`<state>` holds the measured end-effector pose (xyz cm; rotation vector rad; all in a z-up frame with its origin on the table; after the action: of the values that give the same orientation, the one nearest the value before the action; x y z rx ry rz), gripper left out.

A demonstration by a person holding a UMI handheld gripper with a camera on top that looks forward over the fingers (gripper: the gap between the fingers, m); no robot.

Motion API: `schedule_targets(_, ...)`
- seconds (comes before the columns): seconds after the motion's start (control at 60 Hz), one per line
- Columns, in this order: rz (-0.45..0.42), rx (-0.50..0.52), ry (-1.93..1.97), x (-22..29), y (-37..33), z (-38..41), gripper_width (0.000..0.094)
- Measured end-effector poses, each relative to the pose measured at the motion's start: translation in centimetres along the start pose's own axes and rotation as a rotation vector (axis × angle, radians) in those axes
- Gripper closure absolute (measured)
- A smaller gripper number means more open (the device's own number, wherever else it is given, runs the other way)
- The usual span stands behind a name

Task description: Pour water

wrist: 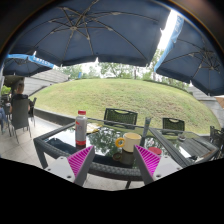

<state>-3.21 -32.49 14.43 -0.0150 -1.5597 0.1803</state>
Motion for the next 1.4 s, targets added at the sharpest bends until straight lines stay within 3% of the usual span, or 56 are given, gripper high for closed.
schedule_targets(0.25,-0.026,0.069,0.015,0.4,2.2,2.3,0.0108)
schedule_targets(0.55,-0.010,0.230,0.066,1.4,14.5,11.9,0.0112)
schedule_targets(0.65,-0.024,0.213,0.054,1.7,19.5,14.0,0.0110)
schedule_targets(0.817,-0.040,0.098,0.114,1.7,27.1,14.9,0.0119)
schedule_targets(0.867,-0.051,0.090,0.133,1.8,28.2,15.2,0.0168)
schedule_targets(0.917,-0.058,0.084,0.123,1.6,28.7,15.4,0.0423)
schedule_targets(1.017,-0.099,0.007,0.114,1.8,28.3,15.3,0.0489)
schedule_targets(1.133,-0.122,0.046,0.135,1.5,28.7,15.3,0.0580)
schedule_targets(1.267,-0.100,0.095,0.299,2.7,29.2,14.3,0.0583)
schedule_targets(1.4,-0.221,0.075,0.545,8.5,28.1,9.1,0.0581)
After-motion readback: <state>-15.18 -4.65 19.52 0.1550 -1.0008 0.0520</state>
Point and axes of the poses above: the point between the fingertips, and its own axes, seen from behind it with the camera up: z to the left, x up, y forward, the way the camera looks, the point moved 10 cm from there along -y, backward, against the way the camera looks, and after that the axes turned 9 degrees about y, right-handed, at the moved point
